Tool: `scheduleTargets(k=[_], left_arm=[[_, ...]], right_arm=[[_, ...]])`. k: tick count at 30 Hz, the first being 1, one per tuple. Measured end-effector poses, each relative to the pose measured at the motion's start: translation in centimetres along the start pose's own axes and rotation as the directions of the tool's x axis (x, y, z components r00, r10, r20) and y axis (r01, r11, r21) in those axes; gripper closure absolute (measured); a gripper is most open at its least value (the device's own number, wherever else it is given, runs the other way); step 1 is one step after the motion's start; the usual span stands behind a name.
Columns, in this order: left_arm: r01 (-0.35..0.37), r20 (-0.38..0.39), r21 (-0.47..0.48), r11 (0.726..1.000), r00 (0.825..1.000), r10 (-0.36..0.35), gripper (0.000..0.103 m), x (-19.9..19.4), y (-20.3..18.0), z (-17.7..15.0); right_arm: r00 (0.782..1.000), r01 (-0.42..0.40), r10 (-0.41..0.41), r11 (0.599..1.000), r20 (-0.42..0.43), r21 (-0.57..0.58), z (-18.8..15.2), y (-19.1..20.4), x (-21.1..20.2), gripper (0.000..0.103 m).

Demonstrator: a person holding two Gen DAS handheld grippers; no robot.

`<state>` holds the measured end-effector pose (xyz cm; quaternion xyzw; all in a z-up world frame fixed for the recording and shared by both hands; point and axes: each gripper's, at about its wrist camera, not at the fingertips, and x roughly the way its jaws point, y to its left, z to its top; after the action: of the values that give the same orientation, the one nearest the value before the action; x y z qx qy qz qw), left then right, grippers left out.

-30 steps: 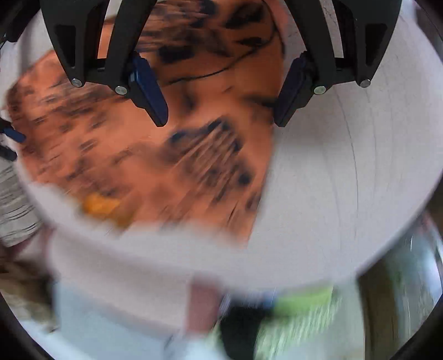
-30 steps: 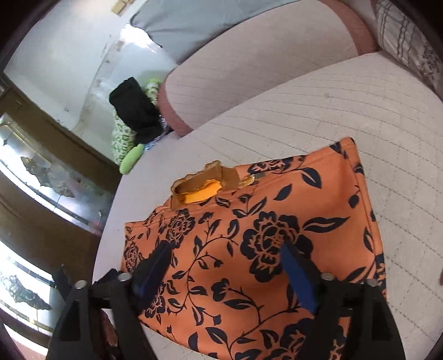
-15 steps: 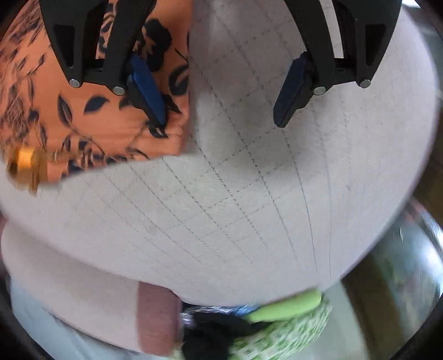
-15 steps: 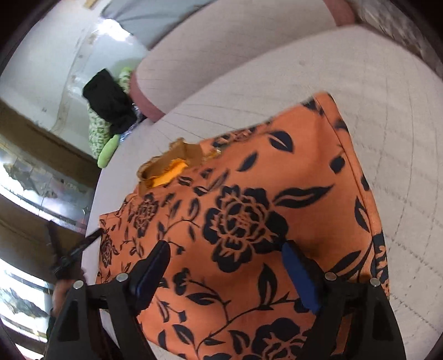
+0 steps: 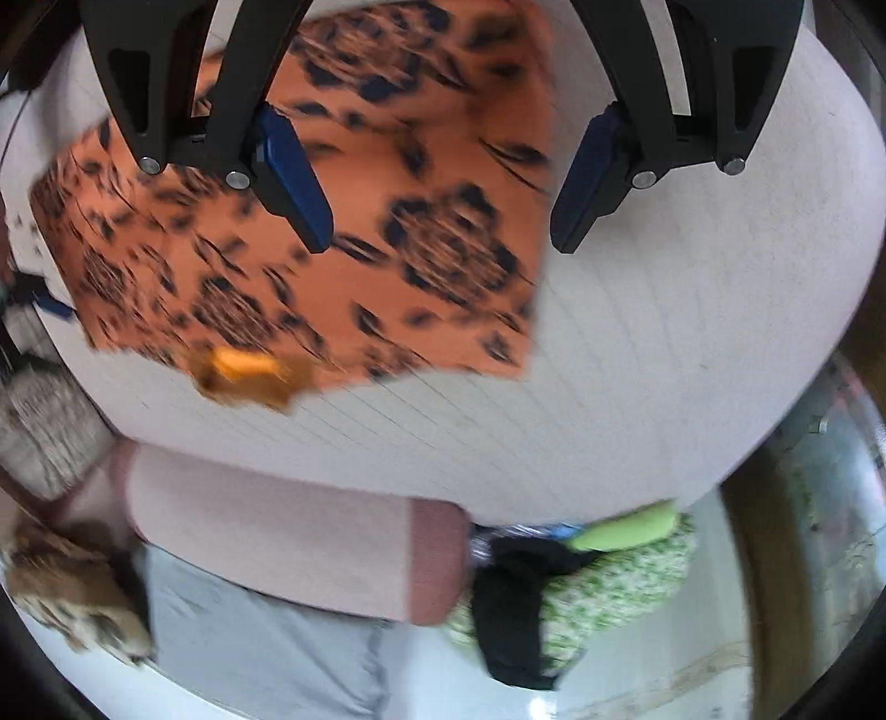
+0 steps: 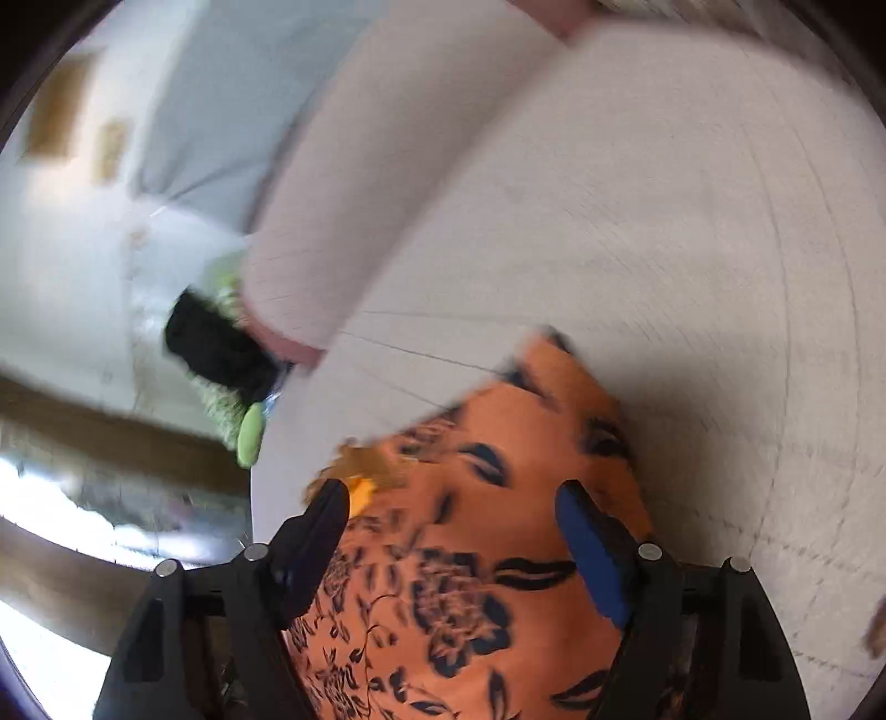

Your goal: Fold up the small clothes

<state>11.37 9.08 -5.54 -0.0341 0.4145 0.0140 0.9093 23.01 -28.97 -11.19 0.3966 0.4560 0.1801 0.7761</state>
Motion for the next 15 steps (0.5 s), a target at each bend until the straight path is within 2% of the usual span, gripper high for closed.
scheduleTargets(k=[2,4,5,7,8,9,10,11,14,15], left_arm=[[0.042,-0.01,0.011,0.999,0.999,-0.042,0.022,0.7,-1.6,-0.6],[0.077,-0.048,0.042,0.996,0.996,-0.075,0.022,2.0,-3.3,-1.0],[0.092,-0.071,0.066,0.994,0.994,-0.088,0.022,2.9,-4.0,-1.3],[0.061,-0.136,0.111,0.992,0.99,-0.045,0.022,4.7,-5.1,-2.3],[0.054,-0.128,0.122,0.991,0.991,-0.038,0.019,5.0,-5.3,-2.7],[0.042,-0.096,0.139,0.989,0.995,-0.029,0.017,5.0,-5.5,-2.9],[0.034,-0.092,0.149,0.988,0.996,-0.02,0.017,5.0,-5.6,-2.8],[0.036,-0.099,0.137,0.99,0.995,-0.023,0.017,4.7,-5.6,-2.6],[0.049,-0.1,0.071,0.996,0.994,-0.042,0.017,4.0,-5.0,-1.9],[0.056,-0.073,0.062,0.997,0.996,-0.051,0.017,3.2,-4.9,-1.6]], right_arm=[[0.994,-0.06,0.059,0.998,-0.091,-0.012,-0.1,0.4,1.8,0.02],[0.992,0.034,-0.04,0.998,-0.119,-0.049,0.7,-0.4,4.1,0.021],[0.992,0.077,-0.081,0.996,-0.098,-0.043,1.8,-1.8,5.0,0.023],[0.999,0.012,-0.007,0.99,-0.037,0.137,3.4,-4.4,4.6,0.025],[1.0,-0.007,0.009,0.984,-0.01,0.179,3.8,-4.5,4.0,0.023],[1.0,0.01,-0.012,0.991,0.008,0.133,3.9,-3.6,3.2,0.023],[0.999,0.037,-0.039,0.997,0.025,0.073,3.5,-2.5,2.1,0.023],[0.999,0.028,-0.03,0.998,0.027,0.049,2.8,-2.0,1.3,0.023],[0.999,0.034,-0.034,0.999,0.021,-0.018,-1.3,-0.9,-2.0,0.022],[1.0,0.017,-0.017,1.0,0.012,-0.02,-2.7,-1.0,-3.2,0.022]])
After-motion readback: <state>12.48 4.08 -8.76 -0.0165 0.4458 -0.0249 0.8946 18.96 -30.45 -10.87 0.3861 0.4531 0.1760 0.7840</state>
